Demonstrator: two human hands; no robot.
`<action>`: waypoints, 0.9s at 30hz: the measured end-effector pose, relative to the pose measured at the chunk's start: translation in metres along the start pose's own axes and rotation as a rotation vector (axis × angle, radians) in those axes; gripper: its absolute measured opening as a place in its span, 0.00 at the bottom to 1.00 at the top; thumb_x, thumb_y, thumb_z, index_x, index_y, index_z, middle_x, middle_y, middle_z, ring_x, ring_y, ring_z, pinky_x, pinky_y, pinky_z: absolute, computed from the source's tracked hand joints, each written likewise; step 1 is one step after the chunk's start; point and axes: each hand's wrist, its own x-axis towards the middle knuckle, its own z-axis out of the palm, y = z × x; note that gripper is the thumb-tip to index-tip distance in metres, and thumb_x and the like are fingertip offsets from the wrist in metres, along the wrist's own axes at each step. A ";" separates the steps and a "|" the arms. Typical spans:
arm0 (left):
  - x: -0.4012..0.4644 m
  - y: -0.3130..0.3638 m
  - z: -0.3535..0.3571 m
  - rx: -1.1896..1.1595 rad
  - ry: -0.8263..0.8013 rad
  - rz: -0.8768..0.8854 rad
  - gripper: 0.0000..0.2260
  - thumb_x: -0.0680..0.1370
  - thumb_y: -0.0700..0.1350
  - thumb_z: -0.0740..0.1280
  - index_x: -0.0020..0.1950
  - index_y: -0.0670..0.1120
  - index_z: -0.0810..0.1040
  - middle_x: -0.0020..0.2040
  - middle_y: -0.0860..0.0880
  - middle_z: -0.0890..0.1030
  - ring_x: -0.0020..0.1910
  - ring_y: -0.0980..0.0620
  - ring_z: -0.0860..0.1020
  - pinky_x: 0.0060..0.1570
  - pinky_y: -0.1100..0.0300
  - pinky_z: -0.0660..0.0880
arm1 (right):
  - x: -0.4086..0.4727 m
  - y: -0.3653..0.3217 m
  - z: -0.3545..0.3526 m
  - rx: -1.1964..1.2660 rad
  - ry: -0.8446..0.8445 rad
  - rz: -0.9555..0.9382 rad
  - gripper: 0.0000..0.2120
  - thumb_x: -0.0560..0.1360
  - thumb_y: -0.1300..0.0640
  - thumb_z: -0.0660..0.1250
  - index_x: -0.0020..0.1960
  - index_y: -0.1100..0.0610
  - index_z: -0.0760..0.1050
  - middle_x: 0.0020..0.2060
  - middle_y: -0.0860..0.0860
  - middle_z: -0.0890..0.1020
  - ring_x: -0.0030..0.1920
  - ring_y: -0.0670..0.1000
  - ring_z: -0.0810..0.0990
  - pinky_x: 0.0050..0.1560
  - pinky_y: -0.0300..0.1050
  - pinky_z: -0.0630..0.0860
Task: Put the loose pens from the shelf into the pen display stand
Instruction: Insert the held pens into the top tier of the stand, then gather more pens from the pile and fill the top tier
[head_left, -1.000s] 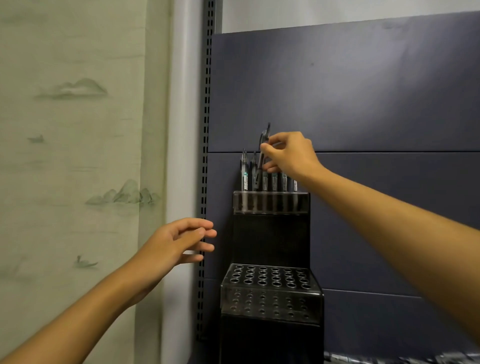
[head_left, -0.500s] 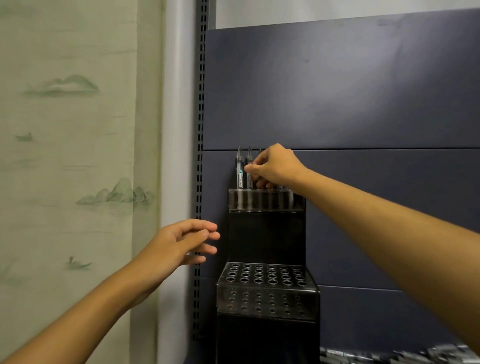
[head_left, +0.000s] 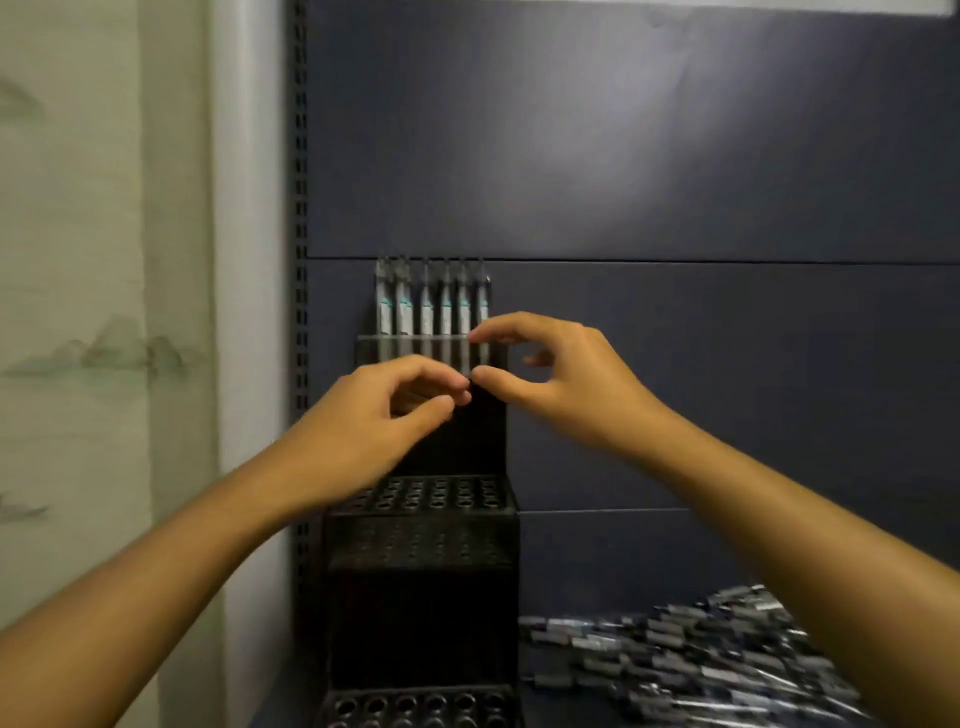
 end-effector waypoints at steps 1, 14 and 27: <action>0.004 0.010 0.013 0.063 -0.033 0.032 0.08 0.79 0.44 0.66 0.56 0.55 0.79 0.52 0.59 0.84 0.53 0.62 0.81 0.58 0.60 0.75 | -0.014 0.009 -0.006 -0.019 -0.005 0.020 0.15 0.77 0.47 0.69 0.63 0.46 0.78 0.61 0.40 0.80 0.63 0.39 0.74 0.62 0.36 0.71; 0.031 0.064 0.254 0.382 -0.378 -0.024 0.11 0.79 0.54 0.66 0.61 0.59 0.75 0.58 0.59 0.80 0.57 0.58 0.78 0.60 0.56 0.75 | -0.204 0.178 -0.107 -0.081 -0.223 0.393 0.17 0.77 0.49 0.70 0.65 0.50 0.78 0.61 0.44 0.81 0.63 0.43 0.77 0.64 0.43 0.73; -0.008 0.036 0.391 0.737 -0.481 0.034 0.36 0.77 0.67 0.58 0.79 0.56 0.48 0.78 0.54 0.50 0.77 0.52 0.51 0.77 0.53 0.45 | -0.301 0.281 -0.126 -0.152 -0.585 0.428 0.26 0.74 0.42 0.71 0.70 0.45 0.71 0.69 0.45 0.74 0.69 0.48 0.70 0.70 0.43 0.65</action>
